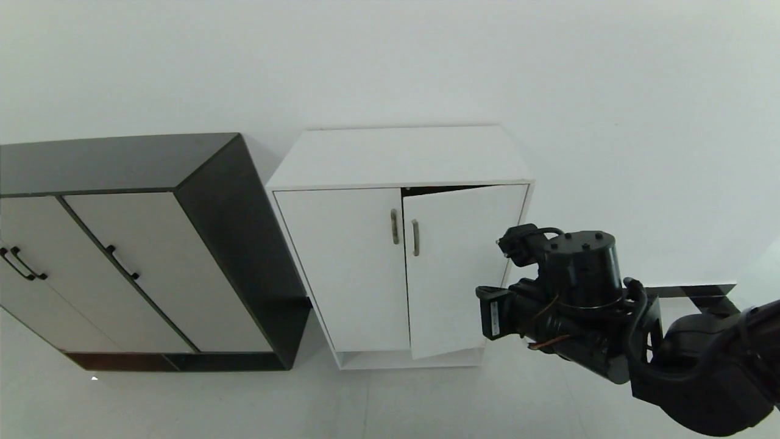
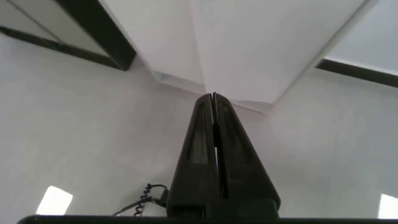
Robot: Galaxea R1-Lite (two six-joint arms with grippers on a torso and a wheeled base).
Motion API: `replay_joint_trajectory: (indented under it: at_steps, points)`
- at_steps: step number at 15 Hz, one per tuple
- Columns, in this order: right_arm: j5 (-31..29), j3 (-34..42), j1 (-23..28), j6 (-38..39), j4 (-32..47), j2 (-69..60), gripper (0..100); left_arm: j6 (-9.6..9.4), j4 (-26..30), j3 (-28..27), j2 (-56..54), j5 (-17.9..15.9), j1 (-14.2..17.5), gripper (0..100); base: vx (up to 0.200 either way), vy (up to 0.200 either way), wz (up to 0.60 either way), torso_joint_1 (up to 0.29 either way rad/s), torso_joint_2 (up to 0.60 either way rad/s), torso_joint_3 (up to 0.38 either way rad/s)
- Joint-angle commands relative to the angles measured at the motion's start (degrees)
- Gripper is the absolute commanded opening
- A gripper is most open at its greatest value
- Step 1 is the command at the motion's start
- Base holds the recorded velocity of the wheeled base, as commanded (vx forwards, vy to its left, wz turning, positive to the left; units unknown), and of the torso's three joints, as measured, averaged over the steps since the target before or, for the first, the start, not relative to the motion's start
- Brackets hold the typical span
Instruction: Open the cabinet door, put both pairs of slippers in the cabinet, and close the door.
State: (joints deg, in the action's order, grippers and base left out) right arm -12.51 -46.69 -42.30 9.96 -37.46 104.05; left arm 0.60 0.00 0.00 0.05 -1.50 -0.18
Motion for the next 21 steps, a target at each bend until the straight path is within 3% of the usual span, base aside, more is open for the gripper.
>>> replay_joint_trajectory:
  at_steps: [1, 3, 13, 17, 21]
  points:
    - [3.7, 4.2, 1.8, -1.5, -3.7, 0.0, 0, 0.02, 0.0, 0.0, 0.0, 0.1, 0.0, 0, 0.000, 0.000, 0.00, 0.000, 0.00, 0.000]
    - [12.0, 8.3, 3.2, -2.8, -10.0, 0.4, 0, -0.07, 0.0, 0.0, 0.0, 0.0, 0.0, 0, 0.000, 0.000, 0.00, 0.000, 0.00, 0.000]
    - [12.2, 7.9, 3.3, -2.8, -11.1, 3.0, 0, -0.07, 0.0, 0.0, 0.0, 0.0, 0.0, 0, 0.180, 0.000, 0.00, 0.000, 0.00, 0.004]
    - [12.1, 7.7, 3.3, -2.7, -16.3, 7.2, 0, -0.07, 0.0, 0.0, 0.0, 0.0, 0.0, 0, 0.200, 0.000, 0.00, 0.004, 0.00, 0.002]
    - [12.1, 5.0, 3.4, -0.6, -17.6, 9.8, 0, -0.07, 0.0, 0.0, 0.0, 0.0, 0.0, 0, 0.000, 0.000, 0.00, 0.000, 0.00, 0.000]
